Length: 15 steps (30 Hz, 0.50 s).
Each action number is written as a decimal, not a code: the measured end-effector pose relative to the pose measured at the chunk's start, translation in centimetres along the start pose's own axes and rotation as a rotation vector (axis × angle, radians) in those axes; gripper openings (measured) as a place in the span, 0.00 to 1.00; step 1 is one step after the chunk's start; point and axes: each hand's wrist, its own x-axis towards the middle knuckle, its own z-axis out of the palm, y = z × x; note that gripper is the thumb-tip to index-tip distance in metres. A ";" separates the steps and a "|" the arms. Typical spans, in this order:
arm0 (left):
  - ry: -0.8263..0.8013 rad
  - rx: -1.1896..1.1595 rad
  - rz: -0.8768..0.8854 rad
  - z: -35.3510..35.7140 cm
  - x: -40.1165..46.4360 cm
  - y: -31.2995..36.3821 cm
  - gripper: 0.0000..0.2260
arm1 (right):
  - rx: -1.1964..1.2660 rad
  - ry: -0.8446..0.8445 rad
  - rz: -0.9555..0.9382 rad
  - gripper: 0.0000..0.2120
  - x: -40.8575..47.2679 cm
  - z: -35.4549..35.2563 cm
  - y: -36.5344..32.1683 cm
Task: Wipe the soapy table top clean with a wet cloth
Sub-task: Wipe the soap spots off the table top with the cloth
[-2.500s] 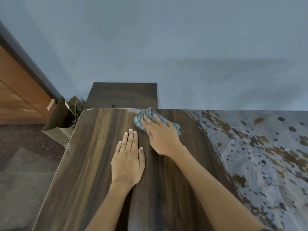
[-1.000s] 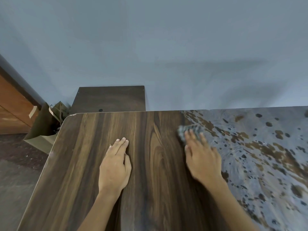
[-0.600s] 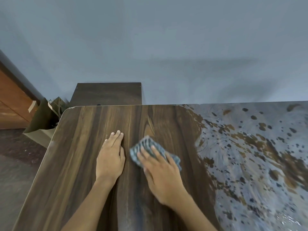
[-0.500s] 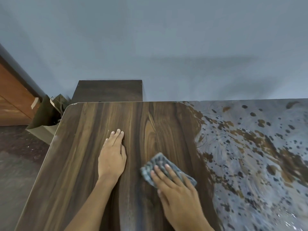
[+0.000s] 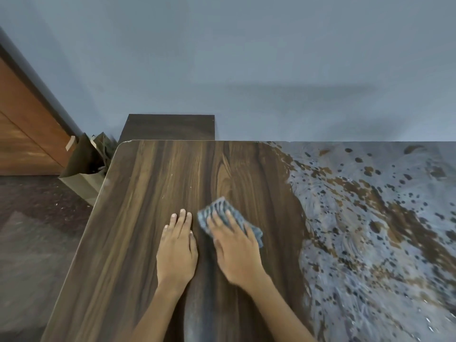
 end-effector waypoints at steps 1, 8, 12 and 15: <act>-0.004 0.008 0.006 0.0 -0.7 0.0 0.24 | -0.014 0.001 -0.028 0.23 -2.5 0.5 -0.3; -0.029 0.003 -0.022 -0.2 -4.9 -0.3 0.23 | -0.045 0.150 0.344 0.24 -3.2 0.0 3.1; -0.025 -0.003 -0.017 -0.2 -5.2 -0.2 0.22 | 0.079 0.106 0.443 0.27 9.1 -1.5 1.0; -0.009 -0.003 -0.006 -0.2 -5.7 -0.3 0.22 | 0.075 0.023 0.293 0.28 14.8 -0.7 -3.3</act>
